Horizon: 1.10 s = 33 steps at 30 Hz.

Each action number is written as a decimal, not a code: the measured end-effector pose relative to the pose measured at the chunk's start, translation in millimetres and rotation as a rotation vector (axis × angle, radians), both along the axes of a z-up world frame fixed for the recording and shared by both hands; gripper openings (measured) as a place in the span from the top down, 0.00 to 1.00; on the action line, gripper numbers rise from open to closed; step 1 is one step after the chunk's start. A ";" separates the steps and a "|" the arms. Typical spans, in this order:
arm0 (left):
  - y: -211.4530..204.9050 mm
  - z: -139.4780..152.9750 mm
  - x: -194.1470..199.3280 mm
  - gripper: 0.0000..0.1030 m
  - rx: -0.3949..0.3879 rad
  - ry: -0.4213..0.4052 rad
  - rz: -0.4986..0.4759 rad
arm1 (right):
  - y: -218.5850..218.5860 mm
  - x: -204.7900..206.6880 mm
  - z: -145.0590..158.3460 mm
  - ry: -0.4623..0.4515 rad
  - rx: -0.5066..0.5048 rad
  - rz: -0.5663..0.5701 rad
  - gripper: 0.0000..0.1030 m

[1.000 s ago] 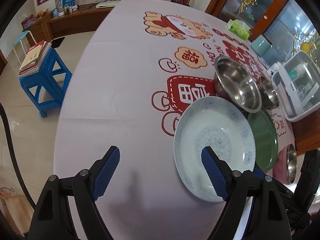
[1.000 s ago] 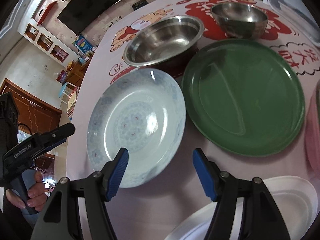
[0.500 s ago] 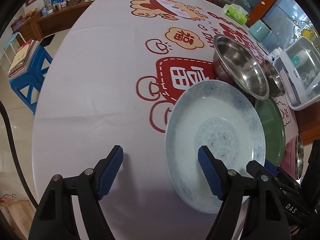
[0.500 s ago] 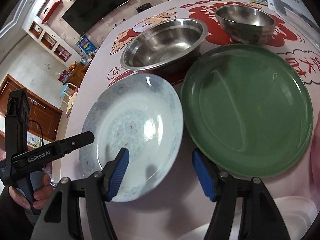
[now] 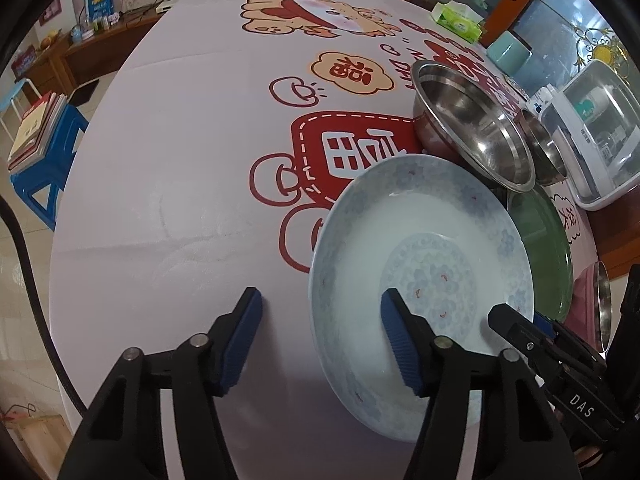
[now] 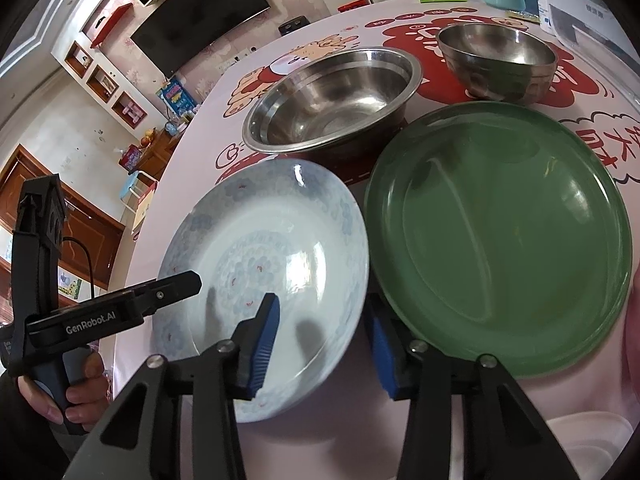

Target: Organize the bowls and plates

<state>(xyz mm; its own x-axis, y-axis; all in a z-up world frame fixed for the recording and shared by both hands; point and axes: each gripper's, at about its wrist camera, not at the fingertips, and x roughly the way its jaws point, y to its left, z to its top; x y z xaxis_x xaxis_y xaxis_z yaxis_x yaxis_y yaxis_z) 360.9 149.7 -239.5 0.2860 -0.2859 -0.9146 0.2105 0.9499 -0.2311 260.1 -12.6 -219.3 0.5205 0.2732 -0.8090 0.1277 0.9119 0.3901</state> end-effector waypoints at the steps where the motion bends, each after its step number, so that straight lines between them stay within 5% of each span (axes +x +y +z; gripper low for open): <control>1: -0.1 0.2 -0.2 0.48 -0.004 -0.003 -0.002 | -0.3 0.3 -0.3 -0.003 -0.001 -0.001 0.62; 13: -16.8 0.8 -3.6 0.59 0.030 -0.030 -0.073 | -12.2 -6.8 -3.4 -0.022 -0.005 -0.029 0.86; 23: -10.6 0.6 -3.2 0.73 0.026 -0.025 -0.056 | -11.7 -9.0 -1.1 -0.016 -0.006 -0.023 0.88; 33: 2.9 3.0 -12.7 0.75 0.046 0.006 -0.054 | -1.8 -9.2 1.5 0.028 -0.005 0.004 0.89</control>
